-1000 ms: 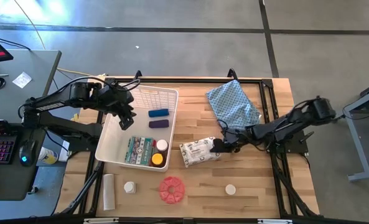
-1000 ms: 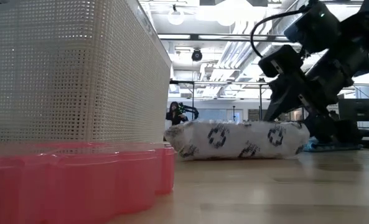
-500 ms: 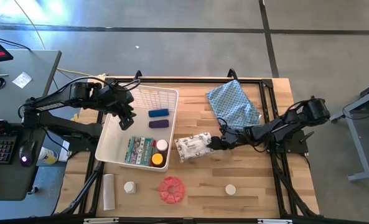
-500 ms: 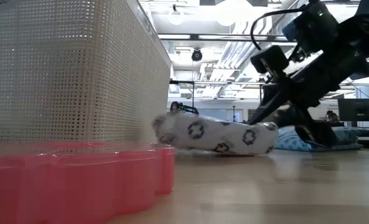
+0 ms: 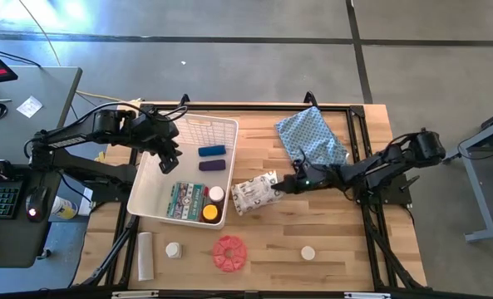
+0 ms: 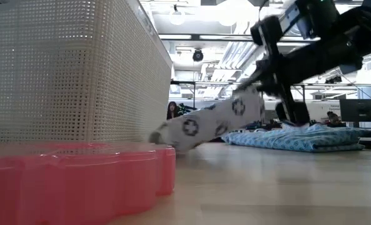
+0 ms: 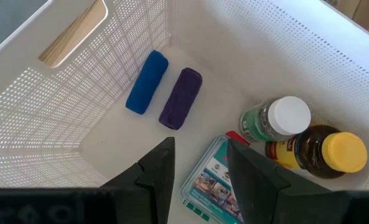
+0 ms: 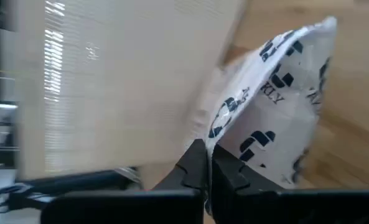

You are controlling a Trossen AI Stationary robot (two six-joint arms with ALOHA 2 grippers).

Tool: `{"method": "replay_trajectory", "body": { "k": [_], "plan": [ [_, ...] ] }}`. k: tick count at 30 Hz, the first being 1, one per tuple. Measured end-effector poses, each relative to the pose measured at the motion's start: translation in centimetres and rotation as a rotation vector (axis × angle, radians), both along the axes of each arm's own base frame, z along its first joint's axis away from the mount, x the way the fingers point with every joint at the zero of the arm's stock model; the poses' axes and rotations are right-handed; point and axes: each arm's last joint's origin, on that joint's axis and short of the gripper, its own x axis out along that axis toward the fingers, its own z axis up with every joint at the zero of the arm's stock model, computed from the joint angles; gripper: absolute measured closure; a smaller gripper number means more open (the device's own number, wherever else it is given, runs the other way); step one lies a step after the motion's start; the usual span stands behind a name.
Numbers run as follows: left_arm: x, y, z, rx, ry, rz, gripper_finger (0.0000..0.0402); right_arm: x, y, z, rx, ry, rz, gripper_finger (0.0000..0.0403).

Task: Pick & place medical supplies in basket/bin
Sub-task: Put the white mailer bag into the white bin

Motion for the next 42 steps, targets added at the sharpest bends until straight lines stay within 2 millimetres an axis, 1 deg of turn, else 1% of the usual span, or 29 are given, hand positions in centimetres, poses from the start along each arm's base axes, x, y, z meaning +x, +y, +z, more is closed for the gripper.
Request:
{"method": "replay_trajectory", "body": {
  "k": [4,8,12,15,18,21,25,29,31,33,36,39,42],
  "plan": [
    [0.1,0.0,0.0,0.001,-0.007,-0.001,0.0225,-0.6,-0.7,2.2,-0.006,-0.092,-0.007,0.0402],
    [0.2,0.0,0.5,0.006,-0.037,-0.002,0.0225,-1.7,-1.0,4.6,-0.027,-0.171,-0.012,0.0403],
    [0.2,0.0,2.1,0.035,-0.128,-0.023,0.0224,-3.2,-1.6,7.4,-0.061,-0.307,-0.069,0.0403],
    [0.4,0.1,3.6,0.066,-0.231,-0.038,0.0225,-4.1,-1.9,9.4,-0.106,-0.384,-0.093,0.0403],
    [0.7,0.1,5.3,0.087,-0.363,-0.035,0.0225,-4.4,-2.3,12.0,-0.168,-0.463,-0.107,0.0403],
    [1.1,0.2,6.8,0.095,-0.509,-0.020,0.0225,-4.3,-2.7,15.0,-0.261,-0.526,-0.128,0.0403],
    [2.0,0.3,8.2,0.003,-0.696,0.068,0.0225,-3.7,-3.5,19.1,-0.398,-0.549,-0.143,0.0403],
    [3.1,0.4,8.9,-0.080,-0.806,0.101,0.0224,-3.1,-4.3,22.6,-0.511,-0.545,-0.121,0.0403],
    [3.6,0.5,8.9,-0.156,-0.846,0.201,0.0224,-2.8,-4.6,24.4,-0.556,-0.567,-0.108,0.0403],
    [4.3,0.7,8.5,-0.277,-0.862,0.318,0.0224,-2.7,-5.0,26.2,-0.605,-0.592,-0.095,0.0403],
    [5.3,0.7,8.2,-0.414,-0.893,0.349,0.0224,-2.5,-5.6,28.1,-0.674,-0.598,-0.089,0.0403],
    [6.0,0.6,8.8,-0.524,-0.987,0.322,0.0222,-2.5,-6.1,29.5,-0.742,-0.590,-0.093,0.0403],
    [6.2,0.7,9.4,-0.588,-1.069,0.324,0.0202,-2.8,-6.6,30.5,-0.801,-0.599,-0.100,0.0403]
  ]
}}
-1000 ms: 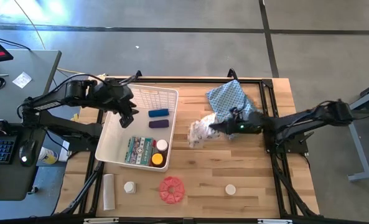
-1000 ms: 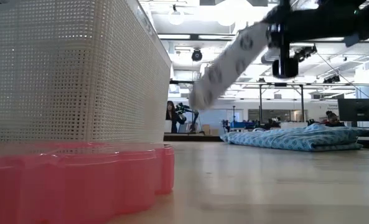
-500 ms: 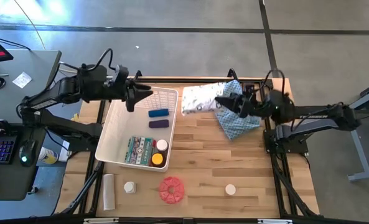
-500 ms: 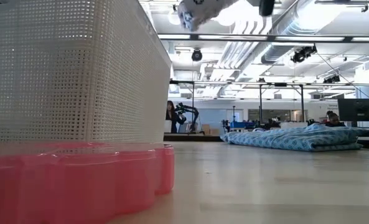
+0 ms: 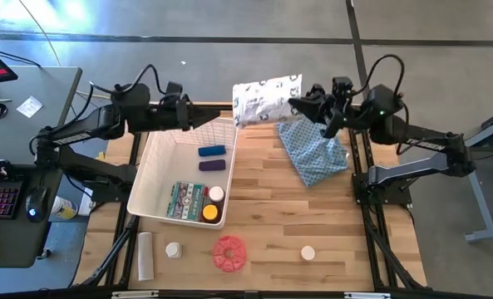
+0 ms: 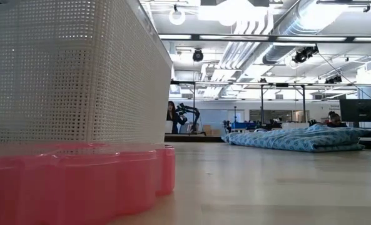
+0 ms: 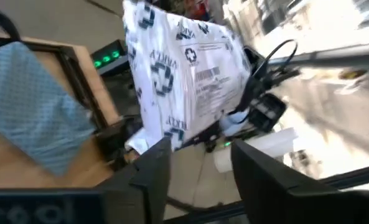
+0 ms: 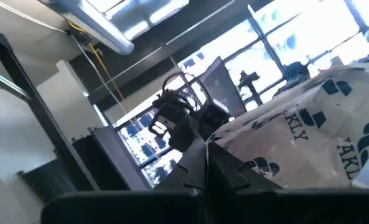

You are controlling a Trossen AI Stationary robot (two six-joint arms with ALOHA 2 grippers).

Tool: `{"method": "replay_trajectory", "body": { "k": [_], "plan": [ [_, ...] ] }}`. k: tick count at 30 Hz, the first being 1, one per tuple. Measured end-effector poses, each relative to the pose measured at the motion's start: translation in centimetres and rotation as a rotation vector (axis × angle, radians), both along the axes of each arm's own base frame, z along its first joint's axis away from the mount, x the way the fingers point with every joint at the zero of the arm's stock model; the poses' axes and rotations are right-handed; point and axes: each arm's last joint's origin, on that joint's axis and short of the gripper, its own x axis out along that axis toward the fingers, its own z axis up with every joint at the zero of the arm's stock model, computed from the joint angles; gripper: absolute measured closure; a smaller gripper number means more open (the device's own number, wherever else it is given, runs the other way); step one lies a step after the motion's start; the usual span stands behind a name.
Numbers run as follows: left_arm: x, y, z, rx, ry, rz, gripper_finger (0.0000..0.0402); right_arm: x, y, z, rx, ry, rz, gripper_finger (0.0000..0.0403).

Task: Pick & place medical supplies in basket/bin
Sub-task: Put the white mailer bag into the white bin

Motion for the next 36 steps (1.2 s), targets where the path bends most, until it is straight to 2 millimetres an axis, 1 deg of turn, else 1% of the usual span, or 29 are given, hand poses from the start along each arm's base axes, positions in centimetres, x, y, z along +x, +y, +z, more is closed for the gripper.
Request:
{"method": "replay_trajectory", "body": {
  "k": [2,5,8,11,13,16,19,25,29,36],
  "plan": [
    [0.0,0.0,0.1,-0.021,-0.016,0.001,0.0179,-0.2,-0.3,0.4,-0.024,-0.010,-0.020,0.0403],
    [0.1,0.0,-0.1,-0.052,-0.004,-0.002,0.0132,-0.6,-0.8,0.9,-0.038,-0.033,-0.036,0.0403],
    [0.2,0.0,-0.5,-0.080,0.027,0.001,0.0078,-0.8,-0.8,1.5,-0.053,-0.083,0.002,0.0403],
    [0.9,0.1,-1.1,-0.093,0.068,0.007,0.0028,-0.9,-0.7,1.5,-0.053,-0.097,0.053,0.0403],
    [1.6,0.5,-1.5,-0.116,0.075,0.023,0.0009,-0.7,-0.7,1.4,-0.036,-0.085,0.077,0.0403],
    [2.2,1.5,-1.2,-0.155,0.015,0.022,0.0014,-0.4,-0.7,1.2,-0.021,-0.075,0.098,0.0403],
    [3.0,2.6,-0.8,-0.158,-0.055,-0.003,0.0019,0.0,-0.8,1.0,-0.021,-0.068,0.111,0.0403],
    [4.2,4.3,-1.1,-0.165,-0.094,-0.076,0.0003,0.7,-1.0,0.6,-0.016,-0.053,0.121,0.0403],
    [5.1,5.1,-1.4,-0.163,-0.106,-0.104,0.0008,1.0,-1.0,0.5,-0.022,-0.057,0.132,0.0403],
    [6.8,5.6,-2.1,-0.162,-0.121,-0.146,0.0009,1.0,-1.1,0.5,-0.029,-0.056,0.129,0.0403]
  ]
}}
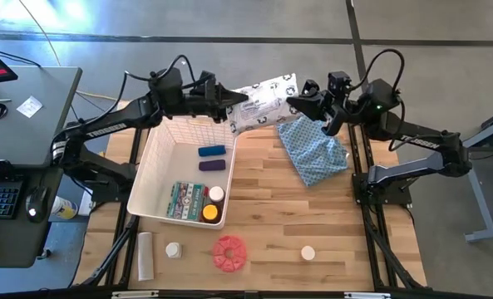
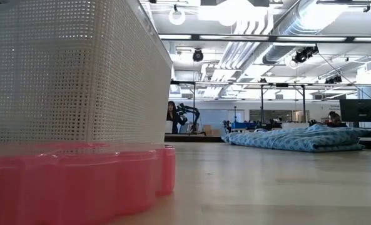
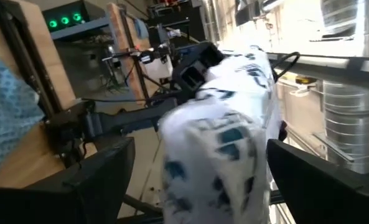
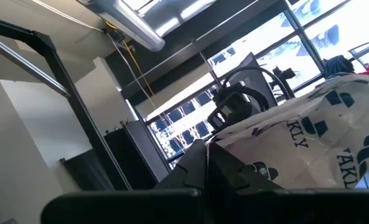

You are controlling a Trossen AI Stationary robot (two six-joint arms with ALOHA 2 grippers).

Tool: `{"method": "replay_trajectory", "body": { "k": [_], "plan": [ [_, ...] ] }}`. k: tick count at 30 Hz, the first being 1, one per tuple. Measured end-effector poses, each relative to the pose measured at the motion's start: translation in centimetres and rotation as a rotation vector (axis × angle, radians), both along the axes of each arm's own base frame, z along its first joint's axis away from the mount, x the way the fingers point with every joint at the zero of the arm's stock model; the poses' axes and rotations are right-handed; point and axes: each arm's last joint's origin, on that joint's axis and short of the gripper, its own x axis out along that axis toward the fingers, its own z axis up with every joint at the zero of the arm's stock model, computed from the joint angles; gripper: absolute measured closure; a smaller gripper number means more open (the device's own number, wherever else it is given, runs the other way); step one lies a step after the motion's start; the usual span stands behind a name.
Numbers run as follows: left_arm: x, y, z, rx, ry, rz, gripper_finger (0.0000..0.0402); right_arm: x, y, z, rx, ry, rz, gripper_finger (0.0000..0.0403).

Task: Pick & place medical supplies in basket/bin
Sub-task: Put the white mailer bag into the white bin

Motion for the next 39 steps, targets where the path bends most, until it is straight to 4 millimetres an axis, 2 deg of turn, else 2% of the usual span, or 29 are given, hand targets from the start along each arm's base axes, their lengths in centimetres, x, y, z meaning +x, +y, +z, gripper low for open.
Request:
{"method": "replay_trajectory", "body": {
  "k": [6,9,12,19,25,29,34,39],
  "plan": [
    [0.9,0.3,0.6,0.045,-0.122,-0.026,0.0011,0.2,-0.3,-0.2,0.002,0.011,-0.012,0.0403],
    [1.1,0.3,0.8,0.045,-0.152,-0.036,0.0027,0.3,-0.5,-0.3,0.005,0.020,-0.016,0.0403],
    [1.2,0.2,0.7,0.044,-0.142,-0.065,0.0064,0.3,-0.5,-0.4,0.007,0.025,-0.021,0.0403],
    [1.6,0.2,0.0,0.043,-0.098,-0.155,0.0180,0.2,-1.2,-0.6,0.041,0.045,-0.044,0.0402],
    [1.8,0.1,-0.2,0.103,-0.092,-0.191,0.0184,0.2,-1.3,-0.8,0.061,0.075,-0.022,0.0402],
    [0.7,1.0,0.3,0.163,-0.102,-0.212,0.0183,0.3,-1.2,-1.2,0.064,0.117,0.021,0.0396],
    [-1.2,2.1,0.8,0.222,-0.090,-0.259,0.0161,0.5,-1.1,-2.0,0.099,0.205,0.074,0.0357],
    [-3.6,3.3,1.2,0.320,-0.062,-0.288,0.0178,0.6,-1.2,-2.6,0.143,0.272,0.086,0.0303]
  ]
}}
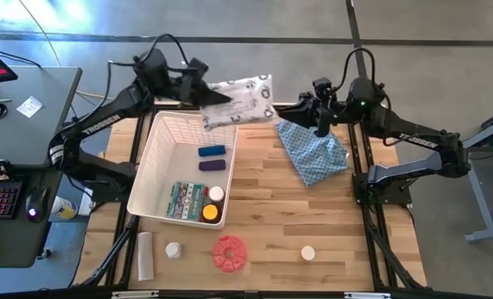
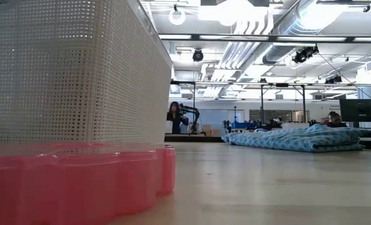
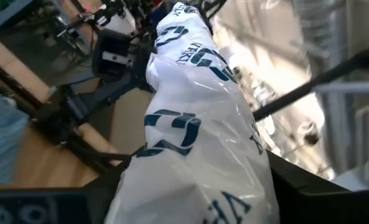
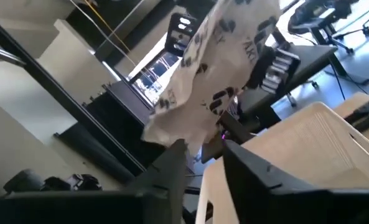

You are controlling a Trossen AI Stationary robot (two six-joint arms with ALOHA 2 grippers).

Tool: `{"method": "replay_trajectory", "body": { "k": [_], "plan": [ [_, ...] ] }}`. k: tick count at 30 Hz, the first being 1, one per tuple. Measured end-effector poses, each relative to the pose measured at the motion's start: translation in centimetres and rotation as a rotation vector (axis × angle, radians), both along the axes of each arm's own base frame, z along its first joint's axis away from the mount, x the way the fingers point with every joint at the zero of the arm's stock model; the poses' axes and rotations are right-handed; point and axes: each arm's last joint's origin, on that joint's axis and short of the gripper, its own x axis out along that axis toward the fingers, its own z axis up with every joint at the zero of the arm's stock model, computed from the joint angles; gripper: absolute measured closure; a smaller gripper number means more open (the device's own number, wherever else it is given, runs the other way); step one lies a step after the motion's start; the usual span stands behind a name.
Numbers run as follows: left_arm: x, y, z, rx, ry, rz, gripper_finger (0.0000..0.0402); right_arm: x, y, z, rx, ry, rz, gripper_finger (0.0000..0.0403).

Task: Pick & place medical supplies in basket/bin
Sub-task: Put the white mailer bag into the white bin

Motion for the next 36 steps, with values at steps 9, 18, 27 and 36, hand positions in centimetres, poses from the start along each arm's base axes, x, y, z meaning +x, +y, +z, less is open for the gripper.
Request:
{"method": "replay_trajectory", "body": {
  "k": [9,18,27,36],
  "plan": [
    [-5.6,3.0,-1.9,0.164,0.193,0.107,0.0158,0.0,0.0,-0.2,0.012,0.025,0.003,0.0245],
    [-9.8,2.4,-3.7,0.266,0.361,0.129,0.0179,0.0,0.0,-0.8,0.040,0.080,0.002,0.0242],
    [-13.1,-0.8,-6.2,0.289,0.813,0.191,0.0164,-0.1,-0.6,-0.9,0.029,0.089,-0.031,0.0258],
    [-14.5,-1.8,-7.6,0.395,1.096,0.092,0.0166,-0.5,-1.8,-1.0,-0.006,0.098,-0.139,0.0260]
  ]
}}
